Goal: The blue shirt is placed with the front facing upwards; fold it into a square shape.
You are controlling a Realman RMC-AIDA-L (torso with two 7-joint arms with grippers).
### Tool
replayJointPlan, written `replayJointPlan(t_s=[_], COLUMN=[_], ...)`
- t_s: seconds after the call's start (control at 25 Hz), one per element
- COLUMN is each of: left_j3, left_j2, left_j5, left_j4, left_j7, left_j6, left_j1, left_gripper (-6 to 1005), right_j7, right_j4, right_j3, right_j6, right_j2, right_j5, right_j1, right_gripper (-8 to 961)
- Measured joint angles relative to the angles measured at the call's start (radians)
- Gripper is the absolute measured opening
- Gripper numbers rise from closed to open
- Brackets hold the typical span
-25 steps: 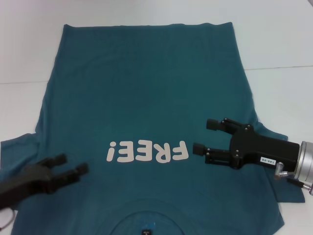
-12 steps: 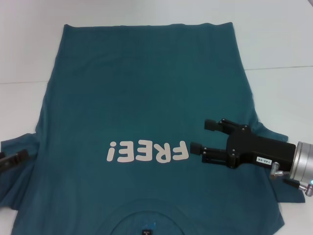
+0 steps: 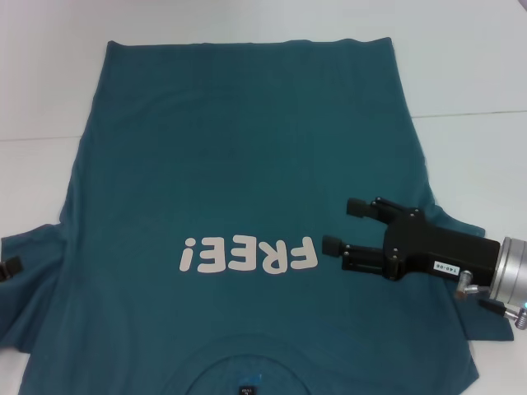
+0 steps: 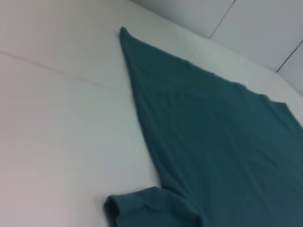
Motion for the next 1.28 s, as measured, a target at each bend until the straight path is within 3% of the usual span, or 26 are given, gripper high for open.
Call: replayJointPlan(t_s=[1.28], left_j3=[0.045], left_j2=[-0.014], left_j5=[0.069], left_j4=[-0.029], left_j7=[0.021], left_j6=[-0.046], left_j1=[0.003], left_gripper=[928], right_j7=[0.009], right_j4=[0.000], right_j3=[0.012], right_j6=[0.005], right_j2=[-0.006], right_j5=[0.000], right_j1=[-0.001], right_gripper=[942])
